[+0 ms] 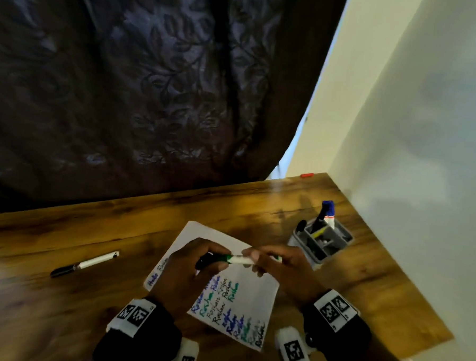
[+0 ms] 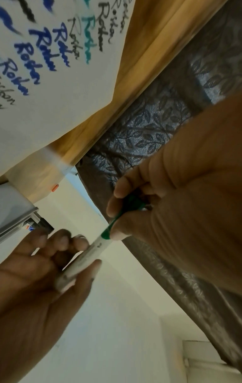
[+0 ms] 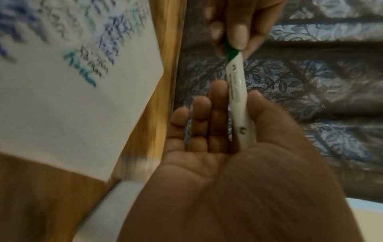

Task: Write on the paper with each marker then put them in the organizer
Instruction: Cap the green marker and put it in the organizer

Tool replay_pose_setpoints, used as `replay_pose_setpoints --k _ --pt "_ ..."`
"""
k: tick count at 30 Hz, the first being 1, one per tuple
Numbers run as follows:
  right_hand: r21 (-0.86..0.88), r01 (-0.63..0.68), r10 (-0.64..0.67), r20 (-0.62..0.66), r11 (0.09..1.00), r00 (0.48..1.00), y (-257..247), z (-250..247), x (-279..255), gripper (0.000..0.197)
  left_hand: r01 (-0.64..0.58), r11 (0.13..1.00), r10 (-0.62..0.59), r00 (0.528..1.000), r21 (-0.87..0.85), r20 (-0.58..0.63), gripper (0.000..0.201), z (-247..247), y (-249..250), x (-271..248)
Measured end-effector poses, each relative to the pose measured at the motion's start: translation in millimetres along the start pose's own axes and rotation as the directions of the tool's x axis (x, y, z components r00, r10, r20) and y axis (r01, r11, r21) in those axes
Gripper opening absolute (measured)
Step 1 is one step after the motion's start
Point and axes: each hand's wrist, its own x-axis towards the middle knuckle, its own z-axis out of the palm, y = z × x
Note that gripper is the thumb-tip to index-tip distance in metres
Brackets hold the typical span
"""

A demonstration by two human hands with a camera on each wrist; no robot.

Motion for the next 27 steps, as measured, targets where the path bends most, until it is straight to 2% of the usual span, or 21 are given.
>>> replay_pose_setpoints --k 3,5,7,11,14,15,17,20,23,27 --pt "-0.373 0.037 -0.01 0.075 0.927 0.997 12 -31 -8 0.012 -0.08 0.994 0.08 0.997 0.073 0.006 0.013 14 17 14" --pt "-0.488 0.073 -0.014 0.124 0.87 0.992 13 -39 -11 0.021 -0.103 0.991 0.103 0.995 0.081 0.003 0.016 23 28 22" --pt "-0.497 0.108 -0.058 0.114 0.861 0.992 12 -48 -13 0.027 -0.132 0.989 0.131 0.991 0.074 0.016 0.019 37 41 33" --pt "-0.537 0.234 -0.239 0.062 0.81 0.969 12 -68 -13 0.027 -0.122 0.99 0.119 0.992 0.074 0.048 0.027 58 58 51" --pt "-0.551 0.217 -0.286 -0.042 0.806 0.957 15 -97 -14 0.032 -0.092 0.989 0.086 0.995 0.116 0.056 0.034 73 58 60" --pt "-0.515 0.181 -0.266 -0.097 0.838 0.959 15 -109 -13 0.032 -0.082 0.988 0.075 0.995 0.131 0.06 0.034 77 55 61" --pt "-0.328 0.08 -0.158 -0.218 0.941 0.963 15 -134 -6 0.016 -0.052 0.987 0.042 0.997 0.15 0.064 0.033 84 49 62" --pt "-0.236 -0.001 -0.087 -0.36 0.972 0.929 21 -158 8 0.018 -0.003 0.982 -0.011 0.997 0.189 0.074 0.027 91 45 62" --pt "-0.238 -0.067 -0.02 -0.347 0.969 0.938 31 -163 20 0.019 0.041 0.975 -0.059 0.995 0.219 0.075 0.025 99 45 61" --pt "-0.393 -0.045 -0.083 -0.303 0.918 0.949 51 -155 34 0.025 0.082 0.967 -0.096 0.994 0.241 0.046 0.021 105 45 56"
